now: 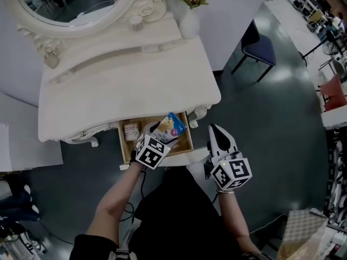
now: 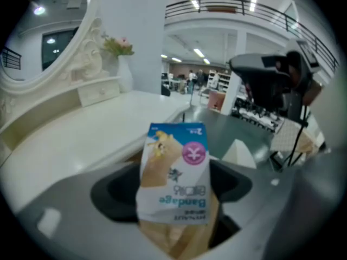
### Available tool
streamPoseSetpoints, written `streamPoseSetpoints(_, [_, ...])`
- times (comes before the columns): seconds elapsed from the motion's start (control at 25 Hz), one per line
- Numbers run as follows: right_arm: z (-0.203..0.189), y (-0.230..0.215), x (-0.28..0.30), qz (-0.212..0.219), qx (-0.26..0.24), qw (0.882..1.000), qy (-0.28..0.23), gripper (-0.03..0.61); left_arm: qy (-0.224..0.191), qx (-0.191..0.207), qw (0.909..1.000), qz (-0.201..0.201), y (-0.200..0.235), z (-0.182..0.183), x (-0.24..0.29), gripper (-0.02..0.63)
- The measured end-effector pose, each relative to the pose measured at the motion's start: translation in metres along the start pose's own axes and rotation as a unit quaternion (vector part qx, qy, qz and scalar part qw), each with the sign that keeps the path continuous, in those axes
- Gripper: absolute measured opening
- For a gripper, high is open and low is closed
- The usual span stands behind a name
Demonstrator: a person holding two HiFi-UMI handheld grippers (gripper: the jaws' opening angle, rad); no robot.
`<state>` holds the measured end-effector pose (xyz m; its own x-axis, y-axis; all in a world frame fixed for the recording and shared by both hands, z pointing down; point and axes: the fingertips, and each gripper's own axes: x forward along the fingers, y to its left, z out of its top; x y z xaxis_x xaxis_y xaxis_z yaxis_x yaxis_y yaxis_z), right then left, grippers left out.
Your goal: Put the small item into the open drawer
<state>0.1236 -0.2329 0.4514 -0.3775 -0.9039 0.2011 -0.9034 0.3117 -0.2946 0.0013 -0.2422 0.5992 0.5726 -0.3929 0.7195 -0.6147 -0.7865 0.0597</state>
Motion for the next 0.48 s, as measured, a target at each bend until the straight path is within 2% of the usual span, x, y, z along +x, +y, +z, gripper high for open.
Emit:
streamPoseSetpoints(0.2, [-0.007,-0.006,0.003,-0.005,0.008,1.0,0.008,0.005,0.053,0.025,0.998,-0.024,-0.007,-0.022,0.026,0.404])
streamPoseSetpoints(0.48, [-0.012,-0.007,0.007,-0.003,0.014,1.0,0.018,0.005,0.112,0.061,0.9914,-0.029,-0.002,-0.049,0.053,0.404])
